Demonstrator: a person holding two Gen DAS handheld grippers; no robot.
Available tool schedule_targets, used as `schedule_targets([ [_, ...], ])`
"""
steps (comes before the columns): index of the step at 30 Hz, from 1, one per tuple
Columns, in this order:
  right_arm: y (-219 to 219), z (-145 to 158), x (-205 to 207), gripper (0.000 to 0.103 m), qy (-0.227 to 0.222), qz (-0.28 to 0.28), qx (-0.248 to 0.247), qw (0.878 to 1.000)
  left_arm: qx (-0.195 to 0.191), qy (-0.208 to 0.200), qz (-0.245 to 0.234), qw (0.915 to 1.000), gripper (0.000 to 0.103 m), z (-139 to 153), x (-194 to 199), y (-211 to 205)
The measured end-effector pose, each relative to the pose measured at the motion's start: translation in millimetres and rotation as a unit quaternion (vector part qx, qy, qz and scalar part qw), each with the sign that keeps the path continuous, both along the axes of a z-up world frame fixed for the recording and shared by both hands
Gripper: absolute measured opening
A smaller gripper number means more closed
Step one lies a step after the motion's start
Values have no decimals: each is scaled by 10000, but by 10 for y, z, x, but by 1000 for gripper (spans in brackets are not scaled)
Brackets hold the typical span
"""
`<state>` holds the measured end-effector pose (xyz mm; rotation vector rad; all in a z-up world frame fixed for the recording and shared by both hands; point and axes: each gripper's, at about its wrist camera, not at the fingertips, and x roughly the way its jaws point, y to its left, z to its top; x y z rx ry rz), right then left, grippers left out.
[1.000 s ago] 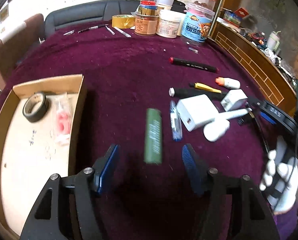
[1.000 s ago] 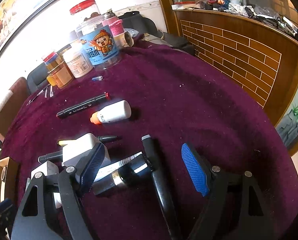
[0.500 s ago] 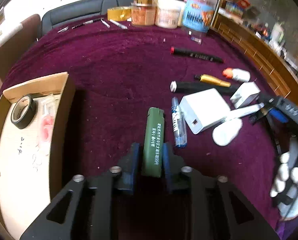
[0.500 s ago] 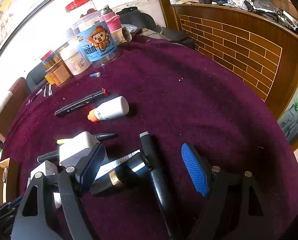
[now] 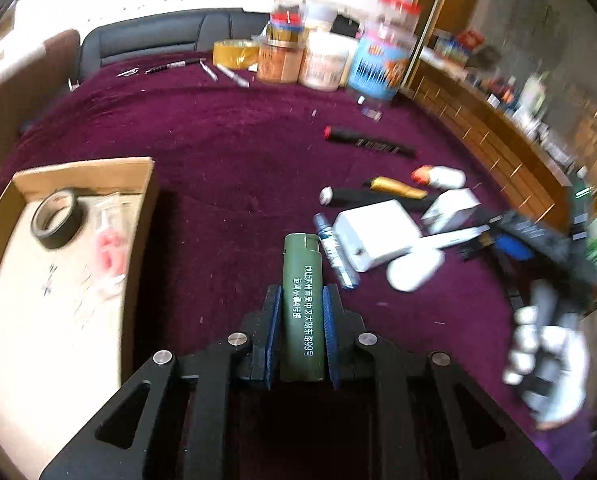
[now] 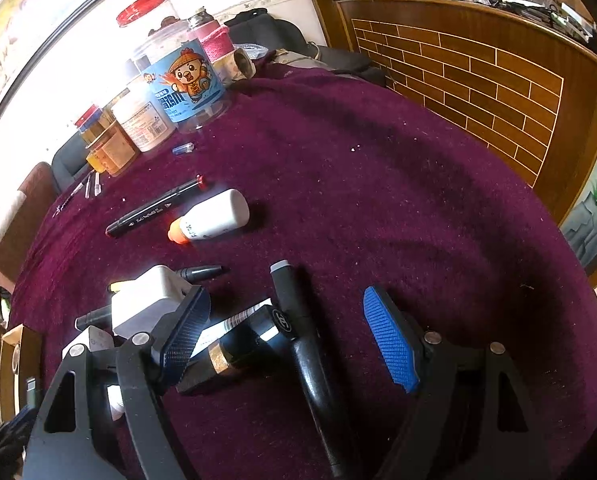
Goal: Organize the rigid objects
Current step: 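Carry the lighter to the box with left tool while right tool grasps white charger block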
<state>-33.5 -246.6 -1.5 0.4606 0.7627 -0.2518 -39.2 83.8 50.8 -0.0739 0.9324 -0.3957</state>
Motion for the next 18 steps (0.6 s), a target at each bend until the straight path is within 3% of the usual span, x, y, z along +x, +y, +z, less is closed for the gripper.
schedule_targets([
  [4, -13, -3, -9, 79, -30, -1, 63, 10000, -564, -137, 72, 9983, 16, 245, -293, 270],
  [9, 20, 20, 0, 79, 15, 87, 27, 10000, -992, -168, 317, 9944, 17, 346, -504, 644],
  [18, 589, 325, -165, 79, 14, 1138, 96, 9935, -1169, -306, 541, 9912, 17, 302, -620, 1078],
])
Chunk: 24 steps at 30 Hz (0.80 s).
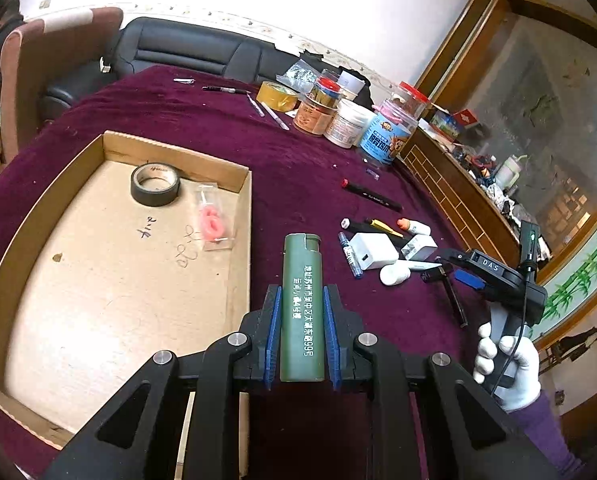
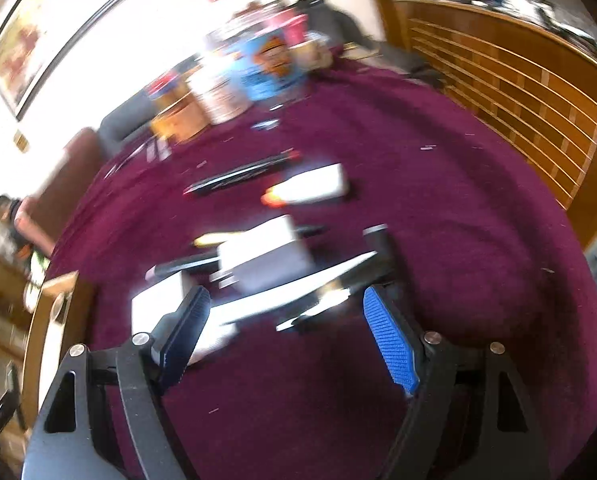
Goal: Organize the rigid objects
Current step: 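Carry the lighter to the box with left tool while right tool grasps white charger block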
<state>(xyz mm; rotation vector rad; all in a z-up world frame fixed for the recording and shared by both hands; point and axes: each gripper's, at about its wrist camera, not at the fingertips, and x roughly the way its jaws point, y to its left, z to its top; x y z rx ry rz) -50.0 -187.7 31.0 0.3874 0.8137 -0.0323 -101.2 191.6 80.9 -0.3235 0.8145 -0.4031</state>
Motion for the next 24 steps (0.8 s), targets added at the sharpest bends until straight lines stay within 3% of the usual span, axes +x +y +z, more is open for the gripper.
schedule_targets([
  [7, 563, -55, 277, 79, 362, 806, 268, 9957, -228, 59, 113, 9997, 17, -74, -39, 215],
  [11, 908, -110, 469, 79, 563, 1098, -323, 9918, -247, 50, 209, 9995, 17, -90, -43, 331],
  [18, 1322, -252, 625, 79, 763, 1354, -1701, 9731, -319, 181, 267, 9990, 17, -201, 11, 430],
  [21, 1347, -282, 660, 75, 792, 1431, -1922, 9676, -342, 214, 280, 9988, 17, -226, 17, 445],
  [24, 1275, -278, 653, 75, 766, 1489, -1737, 9705, -355, 225, 308, 9986, 17, -230, 15, 475],
])
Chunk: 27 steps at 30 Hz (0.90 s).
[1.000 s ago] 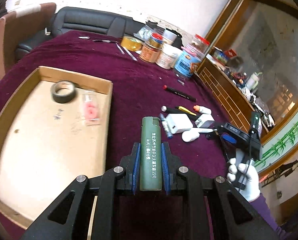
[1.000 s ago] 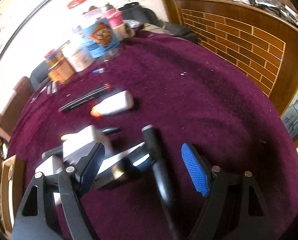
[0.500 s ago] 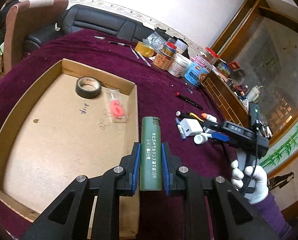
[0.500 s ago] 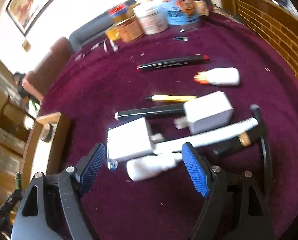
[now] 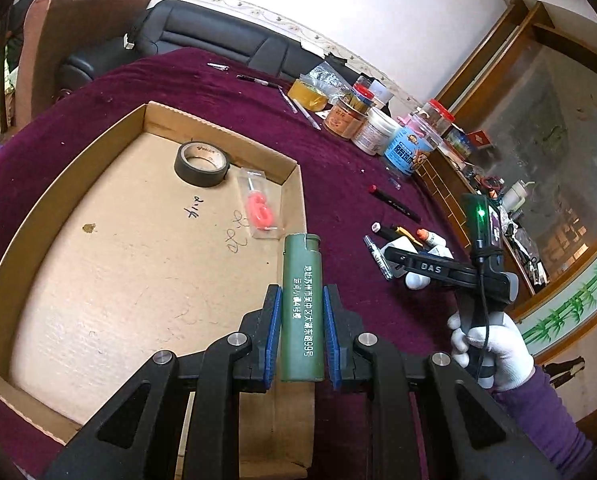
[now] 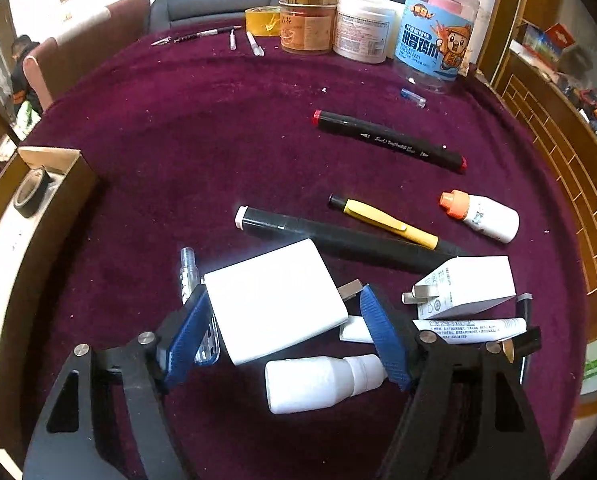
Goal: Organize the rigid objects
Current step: 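Carry the lighter to the box with left tool while right tool grasps white charger block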
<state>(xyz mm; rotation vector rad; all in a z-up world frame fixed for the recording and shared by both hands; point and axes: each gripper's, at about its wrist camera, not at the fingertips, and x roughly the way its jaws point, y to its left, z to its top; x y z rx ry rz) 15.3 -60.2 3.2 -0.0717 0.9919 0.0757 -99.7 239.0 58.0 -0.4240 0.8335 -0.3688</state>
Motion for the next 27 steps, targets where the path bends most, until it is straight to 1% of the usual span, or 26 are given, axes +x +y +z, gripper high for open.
schedule_targets([
  [3, -63, 20, -19, 74, -31, -40, 142, 9999, 27, -5, 58, 10000, 17, 5, 1, 38],
  [7, -121, 174, -111, 74, -302, -159, 390, 9987, 106, -33, 139, 9998, 17, 31, -5, 100],
  [9, -82, 312, -172, 74, -455, -74, 492, 9977, 185, -47, 212, 9996, 17, 61, 16, 157],
  [11, 9, 443, -218, 74, -538, 127, 608, 9966, 351, 10, 311, 9989, 17, 82, 85, 250],
  [14, 255, 598, -293, 75, -643, 535, 769, 9935, 641, 161, 480, 9967, 17, 73, 245, 401],
  [17, 598, 663, -339, 75, -665, 973, 876, 9892, 910, 327, 629, 9933, 17, 53, 475, 563],
  [21, 1043, 622, -354, 75, -506, 1493, 1051, 9819, 1160, 609, 714, 9888, 17, -59, 846, 704],
  [25, 1444, 513, -344, 75, -320, 1906, 1060, 9754, 1350, 933, 658, 9843, 17, -254, 1201, 739],
  [27, 1614, 455, -328, 75, -229, 2084, 1038, 9722, 1447, 1032, 632, 9821, 17, -322, 1316, 730],
])
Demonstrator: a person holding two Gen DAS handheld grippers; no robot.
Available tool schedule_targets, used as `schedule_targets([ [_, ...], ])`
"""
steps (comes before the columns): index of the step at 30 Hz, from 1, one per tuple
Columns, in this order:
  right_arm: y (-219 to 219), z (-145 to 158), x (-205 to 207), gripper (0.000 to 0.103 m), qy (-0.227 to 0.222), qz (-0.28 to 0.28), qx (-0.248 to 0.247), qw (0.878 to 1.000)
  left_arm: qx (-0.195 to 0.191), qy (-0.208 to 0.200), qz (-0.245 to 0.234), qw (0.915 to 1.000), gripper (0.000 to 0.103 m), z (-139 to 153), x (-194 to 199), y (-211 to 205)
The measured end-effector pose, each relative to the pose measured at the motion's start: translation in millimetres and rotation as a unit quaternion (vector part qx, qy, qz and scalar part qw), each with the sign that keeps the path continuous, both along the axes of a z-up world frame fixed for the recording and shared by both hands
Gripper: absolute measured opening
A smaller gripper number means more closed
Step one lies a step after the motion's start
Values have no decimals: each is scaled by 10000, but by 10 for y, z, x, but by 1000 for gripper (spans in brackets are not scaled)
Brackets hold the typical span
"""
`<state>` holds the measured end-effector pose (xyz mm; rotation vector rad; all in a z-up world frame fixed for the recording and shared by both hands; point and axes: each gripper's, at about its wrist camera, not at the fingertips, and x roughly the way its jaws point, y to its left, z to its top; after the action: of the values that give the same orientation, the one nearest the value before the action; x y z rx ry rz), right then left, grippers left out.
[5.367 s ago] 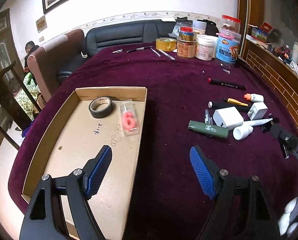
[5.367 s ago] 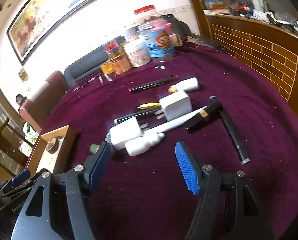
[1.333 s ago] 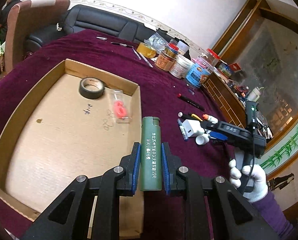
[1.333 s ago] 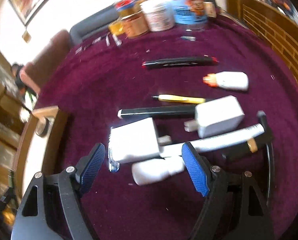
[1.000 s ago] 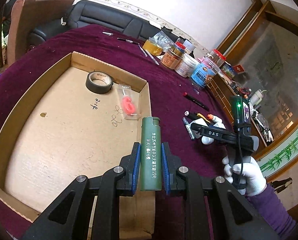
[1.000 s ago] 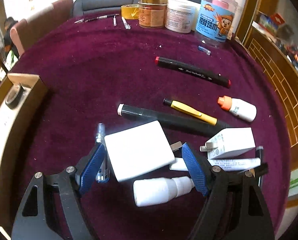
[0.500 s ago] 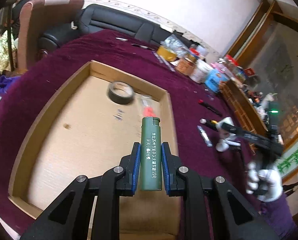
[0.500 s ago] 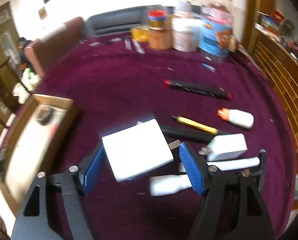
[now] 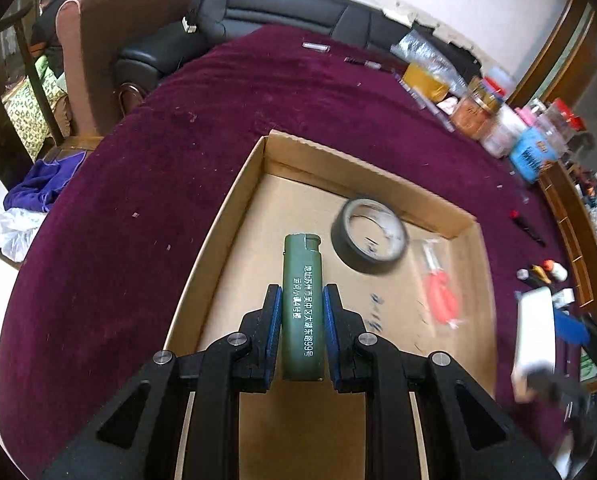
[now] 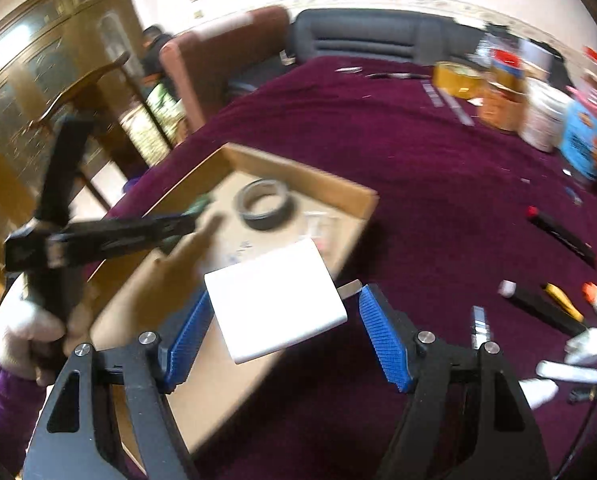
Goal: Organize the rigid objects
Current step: 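Carry the lighter to the box with left tool while right tool grasps white charger block, then open both tools to drop the lighter and charger into the box, then move the left tool toward the clear pen on the table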
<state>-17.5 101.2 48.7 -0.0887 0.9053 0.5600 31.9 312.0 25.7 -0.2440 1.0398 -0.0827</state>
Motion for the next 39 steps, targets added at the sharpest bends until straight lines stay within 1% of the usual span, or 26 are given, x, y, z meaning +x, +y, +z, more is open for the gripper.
schedule_targets([
  [4, 309, -144, 47, 75, 140, 334, -137, 9993, 204, 91, 72, 9997, 17, -79, 210, -4],
  [7, 486, -280, 111, 75, 261, 506, -344, 9978, 216, 23, 112, 9997, 18, -71, 293, 28],
  [8, 537, -326, 135, 75, 293, 542, -429, 9972, 170, 0, 121, 9998, 20, -53, 291, 42],
  [9, 585, -375, 162, 75, 322, 565, -524, 9965, 76, -26, 138, 9999, 26, -32, 286, 67],
  [11, 633, -432, 203, 75, 360, 587, -635, 9956, -179, -125, 178, 9996, 32, 14, 220, 130],
  [13, 672, -462, 251, 75, 332, 584, -774, 9947, -336, -242, 196, 9989, 32, 78, 116, 183],
  [16, 740, -460, 314, 75, 232, 561, -1006, 9931, -597, -471, 216, 9969, 42, 193, -146, 275],
  [17, 755, -463, 337, 75, 197, 547, -1092, 9923, -628, -535, 229, 9963, 45, 229, -211, 292],
  [20, 833, -503, 385, 76, 53, 499, -1402, 9889, -704, -686, 279, 9948, 47, 305, -414, 361],
  [21, 843, -503, 389, 76, -8, 483, -1433, 9885, -731, -708, 290, 9944, 49, 319, -449, 372],
  [23, 841, -473, 401, 76, -65, 450, -1379, 9894, -774, -728, 326, 9938, 50, 347, -524, 397],
  [25, 798, -378, 375, 76, -116, 412, -1159, 9923, -842, -730, 326, 9932, 50, 376, -597, 420],
  [27, 714, -234, 328, 76, -218, 353, -931, 9948, -933, -752, 339, 9922, 50, 409, -634, 421],
  [29, 557, -52, 255, 76, -427, 181, -789, 9958, -1042, -830, 374, 9904, 50, 474, -711, 428],
  [31, 381, 97, 171, 76, -614, -15, -662, 9959, -1121, -959, 409, 9882, 55, 555, -803, 417],
  [33, 98, 259, 61, 76, -779, -310, -478, 9953, -1158, -1125, 419, 9860, 62, 643, -908, 366],
  [36, -392, 482, -90, 76, -1020, -836, -129, 9912, -1108, -1293, 283, 9850, 68, 750, -1021, 194],
  [38, -746, 629, -251, 76, -1217, -1193, 178, 9852, -984, -1291, 30, 9867, 71, 787, -1060, -32],
  [39, -949, 704, -359, 81, -1389, -1432, 306, 9794, -934, -1279, -64, 9874, 71, 792, -1072, -111],
])
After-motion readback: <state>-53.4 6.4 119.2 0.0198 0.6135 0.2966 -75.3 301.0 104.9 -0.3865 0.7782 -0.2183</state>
